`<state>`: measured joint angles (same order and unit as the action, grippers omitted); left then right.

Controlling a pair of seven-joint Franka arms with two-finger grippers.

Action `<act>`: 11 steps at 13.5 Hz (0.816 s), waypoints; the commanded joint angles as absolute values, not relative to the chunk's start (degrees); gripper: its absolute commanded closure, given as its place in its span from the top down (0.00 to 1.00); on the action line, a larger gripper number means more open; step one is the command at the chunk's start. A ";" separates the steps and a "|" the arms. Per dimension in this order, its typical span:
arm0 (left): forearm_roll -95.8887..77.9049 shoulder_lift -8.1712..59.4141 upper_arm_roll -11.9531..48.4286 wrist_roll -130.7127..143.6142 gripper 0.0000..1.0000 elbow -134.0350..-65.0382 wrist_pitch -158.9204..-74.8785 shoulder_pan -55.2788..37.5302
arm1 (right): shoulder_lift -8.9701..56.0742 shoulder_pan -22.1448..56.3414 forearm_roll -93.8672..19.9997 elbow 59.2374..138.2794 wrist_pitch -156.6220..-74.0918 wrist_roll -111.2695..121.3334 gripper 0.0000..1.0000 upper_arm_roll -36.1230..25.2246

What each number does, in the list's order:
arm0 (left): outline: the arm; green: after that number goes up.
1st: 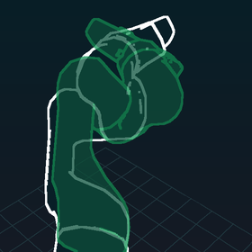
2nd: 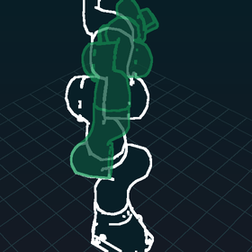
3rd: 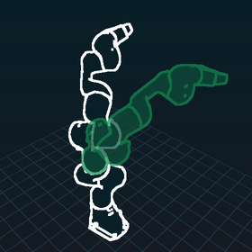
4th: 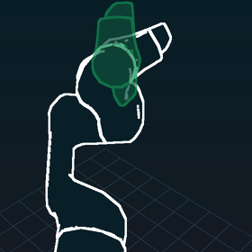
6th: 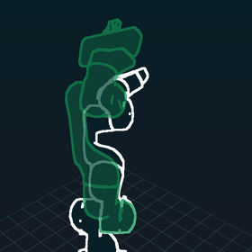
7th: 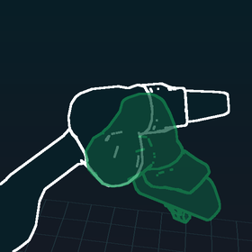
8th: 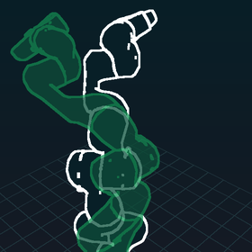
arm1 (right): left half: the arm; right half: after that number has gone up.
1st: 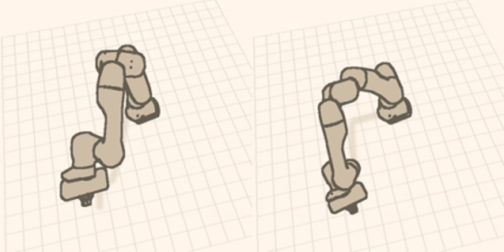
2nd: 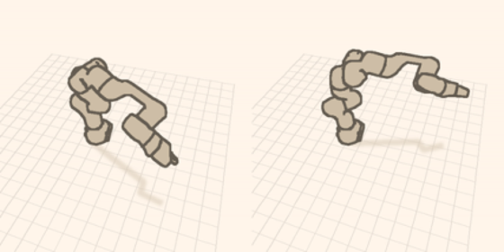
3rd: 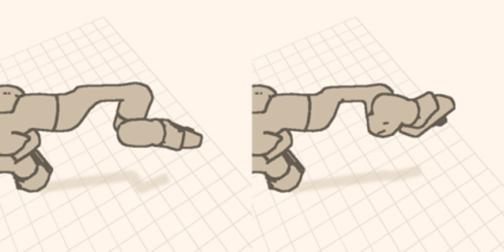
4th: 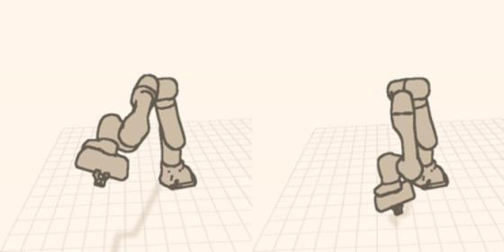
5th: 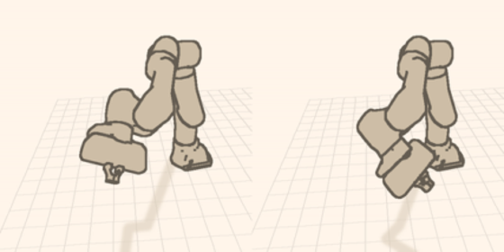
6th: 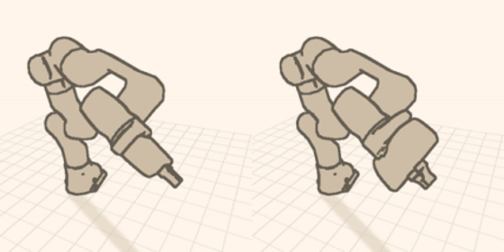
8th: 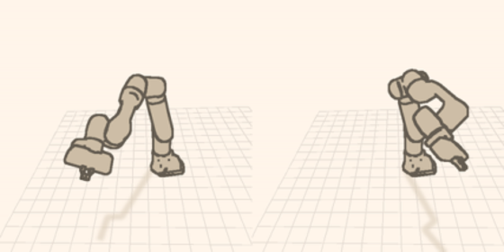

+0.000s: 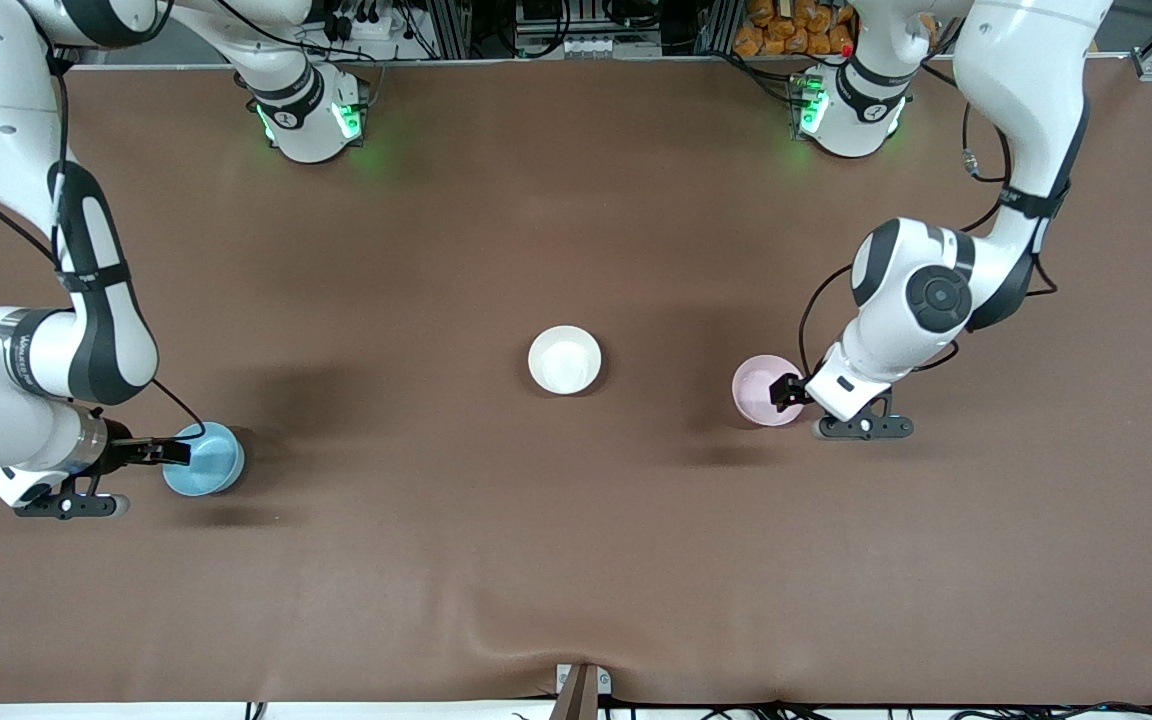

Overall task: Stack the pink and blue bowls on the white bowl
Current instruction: 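Grasp the pink bowl with the left gripper while the right gripper grasps blue bowl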

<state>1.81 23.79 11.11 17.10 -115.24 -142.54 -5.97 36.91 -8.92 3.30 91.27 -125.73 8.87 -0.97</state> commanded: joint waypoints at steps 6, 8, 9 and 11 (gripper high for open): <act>6.86 24.70 11.16 17.75 0.43 -119.44 -143.52 -5.19 | 41.12 -11.86 3.08 92.02 -130.61 11.25 1.00 0.00; 6.86 24.96 11.16 17.75 0.42 -120.49 -145.01 -5.27 | 41.66 -12.04 2.99 92.02 -130.61 11.16 0.95 0.00; 6.86 25.13 11.16 17.75 0.33 -121.02 -146.15 -5.19 | 41.57 -12.04 2.99 92.02 -130.43 11.08 0.69 0.00; 6.86 25.22 11.16 17.67 0.00 -121.20 -146.51 -5.27 | 41.57 -12.13 2.38 92.37 -130.34 11.08 0.00 0.17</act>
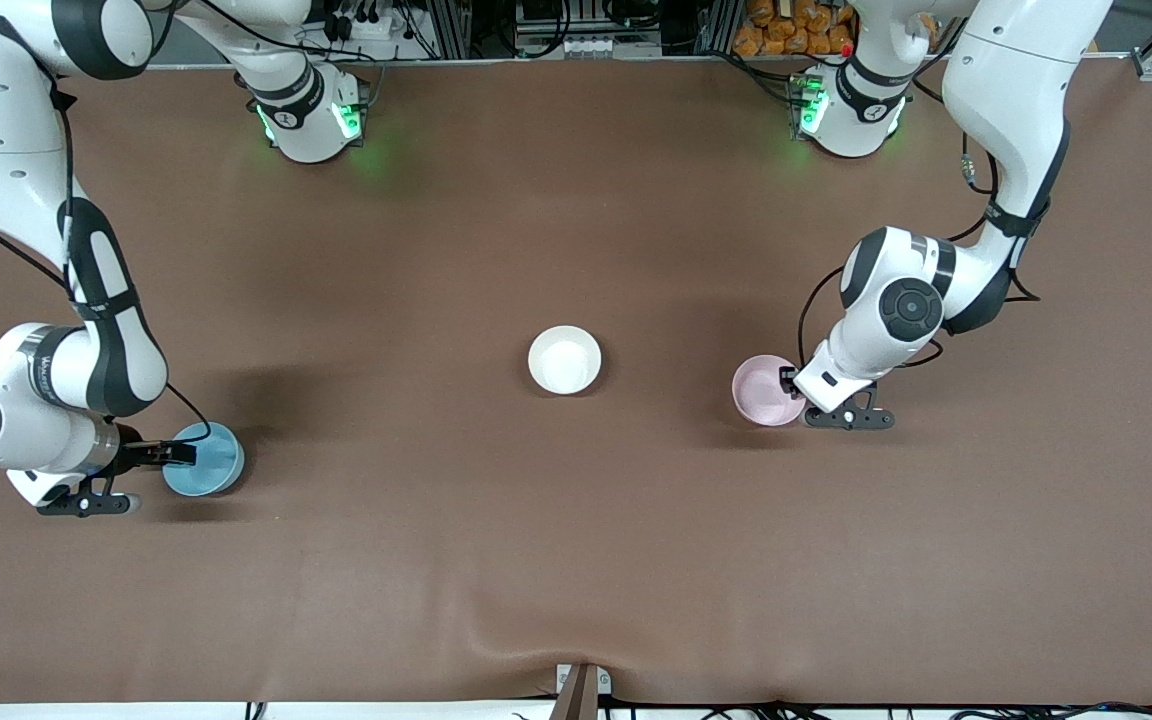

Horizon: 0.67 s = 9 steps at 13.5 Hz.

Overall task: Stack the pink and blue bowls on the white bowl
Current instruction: 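Grasp the pink bowl with the left gripper while the right gripper grasps blue bowl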

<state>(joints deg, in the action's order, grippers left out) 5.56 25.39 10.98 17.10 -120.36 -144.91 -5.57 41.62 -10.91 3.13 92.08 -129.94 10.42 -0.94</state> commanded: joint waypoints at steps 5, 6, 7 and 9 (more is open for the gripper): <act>6.86 24.52 11.16 17.58 0.00 -121.11 -146.51 -5.01 | 41.40 -12.13 -2.19 92.46 -130.17 12.92 0.00 0.18; 6.86 24.26 11.16 17.58 0.00 -121.03 -146.51 -5.01 | 41.22 -12.04 -2.81 92.46 -130.08 13.01 0.00 0.18; 6.86 23.74 11.16 17.67 0.00 -121.03 -146.51 -4.92 | 41.05 -11.95 -3.07 92.37 -130.08 13.01 0.00 0.18; 6.86 22.33 11.25 17.93 0.00 -121.03 -146.34 -4.83 | 40.00 -11.61 -3.08 92.29 -129.90 13.01 0.00 0.26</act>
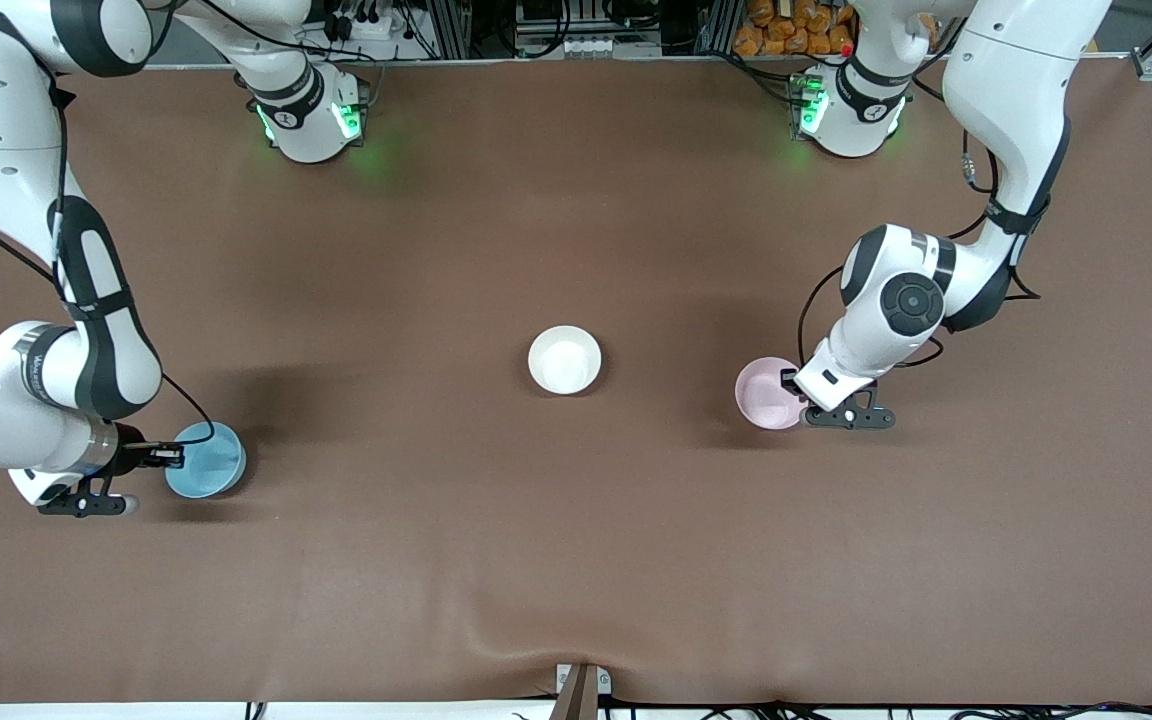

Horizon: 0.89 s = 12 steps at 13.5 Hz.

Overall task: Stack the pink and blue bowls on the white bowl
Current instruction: 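Grasp the pink bowl with the left gripper while the right gripper grasps blue bowl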

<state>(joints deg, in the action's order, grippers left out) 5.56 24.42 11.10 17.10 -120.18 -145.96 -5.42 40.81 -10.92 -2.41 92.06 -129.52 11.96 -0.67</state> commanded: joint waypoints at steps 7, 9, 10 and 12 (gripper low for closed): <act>6.33 16.79 11.34 18.63 0.00 -120.33 -144.33 -4.48 | 32.61 -11.16 -3.16 91.32 -125.24 12.39 0.00 4.39; 6.07 15.91 11.34 18.72 0.00 -120.15 -143.88 -4.48 | 31.03 -11.25 -3.25 91.32 -125.16 12.31 0.00 6.23; 5.98 15.65 11.42 18.72 0.00 -120.06 -143.88 -4.48 | 30.59 -11.16 -3.25 91.32 -125.07 12.30 0.00 6.41; 5.80 15.73 11.69 18.72 0.00 -119.45 -143.79 -4.66 | 30.06 -10.99 -3.34 91.32 -122.98 12.22 0.00 6.68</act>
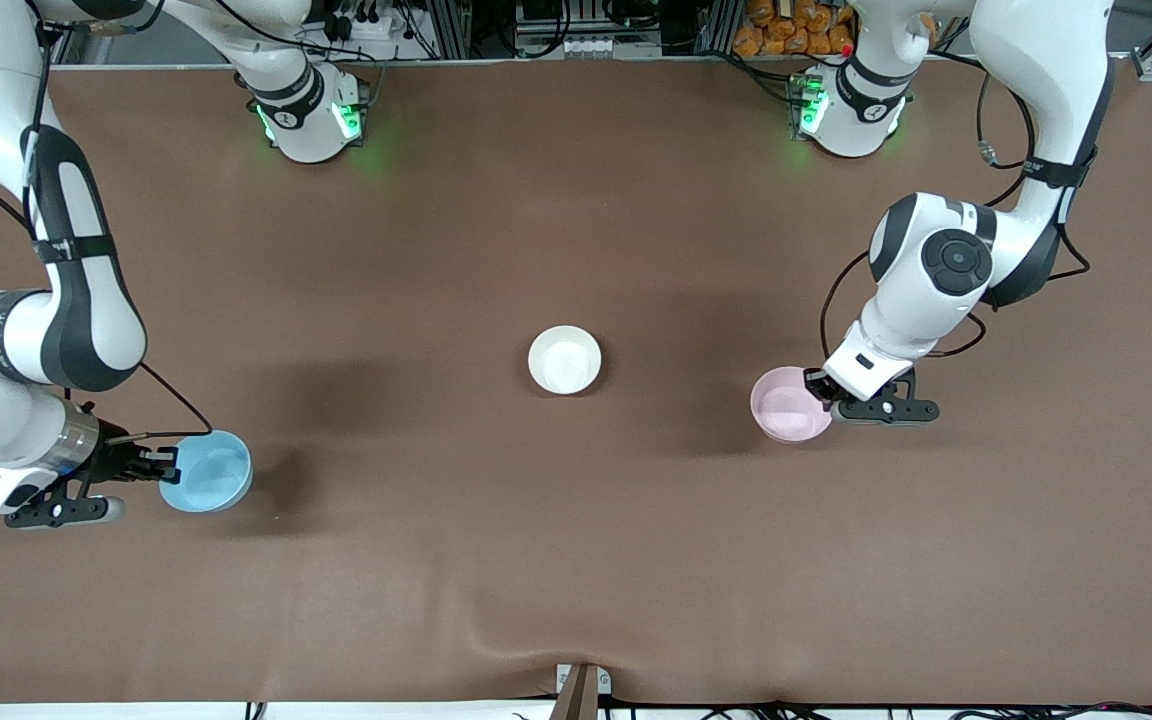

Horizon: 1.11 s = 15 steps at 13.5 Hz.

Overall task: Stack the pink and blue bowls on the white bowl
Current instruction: 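Grasp the pink bowl with the left gripper while the right gripper grasps blue bowl, then carry the pink bowl onto the white bowl with the left gripper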

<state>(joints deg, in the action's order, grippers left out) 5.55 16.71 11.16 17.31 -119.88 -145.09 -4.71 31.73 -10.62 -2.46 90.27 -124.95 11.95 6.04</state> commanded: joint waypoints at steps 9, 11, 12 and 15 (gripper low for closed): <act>2.72 15.56 13.44 19.86 0.00 -111.12 -134.16 -5.19 | 25.93 -11.95 -8.09 88.96 -112.25 12.04 0.00 7.03; 2.72 15.56 13.80 20.47 0.00 -107.94 -129.83 -5.18 | 26.01 -13.09 -8.09 85.97 -107.60 12.13 0.00 6.94; 2.72 15.47 14.23 20.48 0.00 -106.97 -128.25 -5.10 | 26.02 -13.18 -8.09 84.83 -105.84 12.13 0.00 6.86; 1.24 15.47 15.73 20.74 0.00 -103.37 -123.59 -4.83 | 26.01 -13.01 -8.09 82.97 -101.69 11.95 0.00 6.77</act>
